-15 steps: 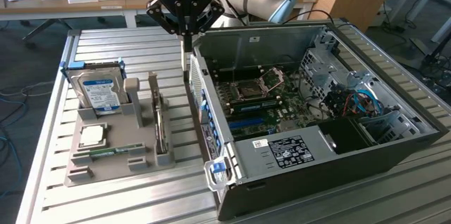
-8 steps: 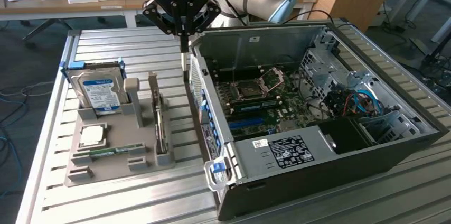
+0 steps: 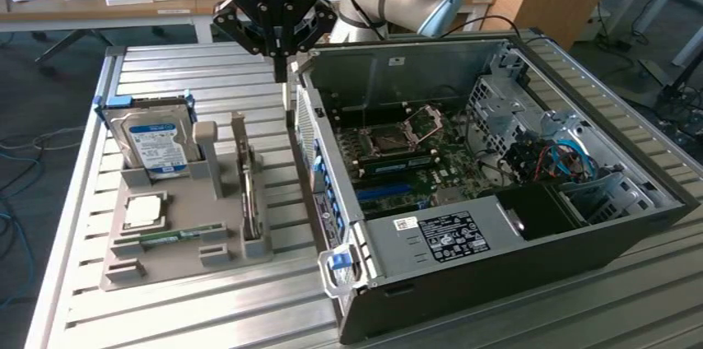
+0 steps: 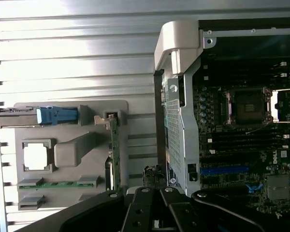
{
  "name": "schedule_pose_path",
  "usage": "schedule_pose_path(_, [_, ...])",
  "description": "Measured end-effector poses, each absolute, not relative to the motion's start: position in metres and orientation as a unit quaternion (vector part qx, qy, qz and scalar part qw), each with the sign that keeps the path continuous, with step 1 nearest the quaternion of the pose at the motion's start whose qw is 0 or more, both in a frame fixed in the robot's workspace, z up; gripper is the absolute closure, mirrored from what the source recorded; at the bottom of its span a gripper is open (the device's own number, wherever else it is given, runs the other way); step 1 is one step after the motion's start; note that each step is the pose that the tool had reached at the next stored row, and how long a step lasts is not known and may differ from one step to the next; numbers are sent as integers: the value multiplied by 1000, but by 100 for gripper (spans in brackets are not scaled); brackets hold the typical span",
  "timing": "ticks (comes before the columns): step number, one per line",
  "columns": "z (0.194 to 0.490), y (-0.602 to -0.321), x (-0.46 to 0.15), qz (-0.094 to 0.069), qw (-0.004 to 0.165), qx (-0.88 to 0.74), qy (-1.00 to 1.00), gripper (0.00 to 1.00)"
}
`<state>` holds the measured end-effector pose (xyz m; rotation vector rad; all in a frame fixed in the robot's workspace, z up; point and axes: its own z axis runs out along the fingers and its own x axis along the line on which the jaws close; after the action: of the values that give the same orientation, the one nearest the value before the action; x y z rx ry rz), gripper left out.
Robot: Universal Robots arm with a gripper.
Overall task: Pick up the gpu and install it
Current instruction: 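Reach for the gpu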
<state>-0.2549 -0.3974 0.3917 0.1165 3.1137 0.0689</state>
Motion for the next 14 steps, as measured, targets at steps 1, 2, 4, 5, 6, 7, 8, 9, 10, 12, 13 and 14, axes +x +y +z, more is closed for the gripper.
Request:
schedule_pose_path(1, [392,-397,-255,22,12,37,999,89])
schedule_pose_path(2, [392,-397,-255,22,12,37,999,89])
schedule_pose_path(4, [392,-397,-256,22,12,37,999,89])
schedule_pose_path(5, [392,-397,-258,22,12,37,999,89])
schedule_pose_path(6, [392,-397,-261,22,13,37,999,89])
schedule_pose_path(7, [391,-397,-264,22,12,37,999,89])
schedule_pose_path(8, [391,-397,-266,22,12,37,999,89])
schedule_pose_path(9, [391,-397,-269,22,13,37,999,89])
schedule_pose_path(10, [391,-397,-272,22,12,37,999,89])
schedule_pose_path(12, [391,-397,-279,22,12,37,999,89])
schedule_pose_path(13, [391,-397,-282,22,12,37,999,89])
schedule_pose_path(14, [390,-397,-285,22,13,37,999,89])
